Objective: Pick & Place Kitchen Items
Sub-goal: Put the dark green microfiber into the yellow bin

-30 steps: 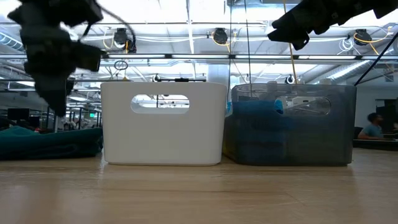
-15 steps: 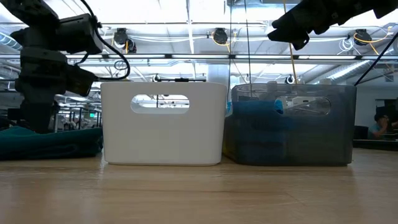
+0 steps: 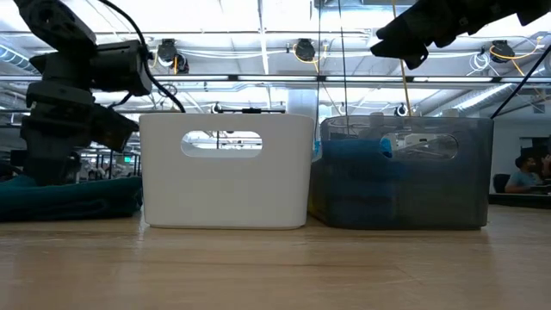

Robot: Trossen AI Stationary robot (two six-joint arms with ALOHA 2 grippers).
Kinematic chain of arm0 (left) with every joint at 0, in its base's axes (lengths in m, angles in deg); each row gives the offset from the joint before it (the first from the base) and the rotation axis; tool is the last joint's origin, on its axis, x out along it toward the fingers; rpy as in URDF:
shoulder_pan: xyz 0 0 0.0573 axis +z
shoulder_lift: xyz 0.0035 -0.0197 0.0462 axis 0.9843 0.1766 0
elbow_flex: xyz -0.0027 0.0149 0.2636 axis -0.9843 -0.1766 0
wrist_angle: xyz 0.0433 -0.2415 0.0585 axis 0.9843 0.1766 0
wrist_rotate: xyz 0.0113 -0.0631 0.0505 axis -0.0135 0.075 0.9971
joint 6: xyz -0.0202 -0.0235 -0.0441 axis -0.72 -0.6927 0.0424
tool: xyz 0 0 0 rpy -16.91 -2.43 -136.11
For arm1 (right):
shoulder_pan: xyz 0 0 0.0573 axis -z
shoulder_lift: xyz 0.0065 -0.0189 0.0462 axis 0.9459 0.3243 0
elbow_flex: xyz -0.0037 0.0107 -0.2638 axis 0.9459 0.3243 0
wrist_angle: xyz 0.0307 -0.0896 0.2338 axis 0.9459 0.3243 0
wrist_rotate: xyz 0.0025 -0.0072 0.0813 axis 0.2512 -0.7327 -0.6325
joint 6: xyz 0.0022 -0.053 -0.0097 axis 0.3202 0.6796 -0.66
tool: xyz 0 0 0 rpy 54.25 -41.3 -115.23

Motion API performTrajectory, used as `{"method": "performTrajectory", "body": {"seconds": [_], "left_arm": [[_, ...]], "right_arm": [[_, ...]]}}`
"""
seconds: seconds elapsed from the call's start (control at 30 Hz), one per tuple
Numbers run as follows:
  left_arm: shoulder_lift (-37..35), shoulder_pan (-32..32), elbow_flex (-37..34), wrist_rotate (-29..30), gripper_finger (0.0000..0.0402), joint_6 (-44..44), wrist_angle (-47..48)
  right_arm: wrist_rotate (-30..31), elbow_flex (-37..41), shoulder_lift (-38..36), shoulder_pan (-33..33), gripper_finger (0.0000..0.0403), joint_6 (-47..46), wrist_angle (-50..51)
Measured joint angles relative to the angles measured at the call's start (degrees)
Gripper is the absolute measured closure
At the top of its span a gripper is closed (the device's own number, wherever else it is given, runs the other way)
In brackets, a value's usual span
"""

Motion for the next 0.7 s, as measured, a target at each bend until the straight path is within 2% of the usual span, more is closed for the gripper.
{"method": "performTrajectory", "body": {"seconds": [0.2, 0.37, 0.5, 0.7], "left_arm": [[2.70, -0.02, 0.09, -1.99, 0.0165, 2.38, -2.29], [2.77, -0.22, -0.02, -0.78, 0.0216, 2.49, -2.47], [2.77, -0.72, -0.04, 2.00, 0.0274, 2.43, -2.03], [2.76, -1.38, -0.04, 4.43, 0.0384, 2.75, -1.15]], "right_arm": [[-0.02, 0.00, -0.01, 0.00, 0.0229, 0.00, 0.02], [-0.01, 0.00, -0.01, 0.00, 0.0229, 0.02, 0.02], [0.00, 0.00, -0.01, 0.02, 0.0229, 0.02, 0.02], [0.00, 0.00, -0.01, 0.01, 0.0229, 0.01, 0.02]]}}
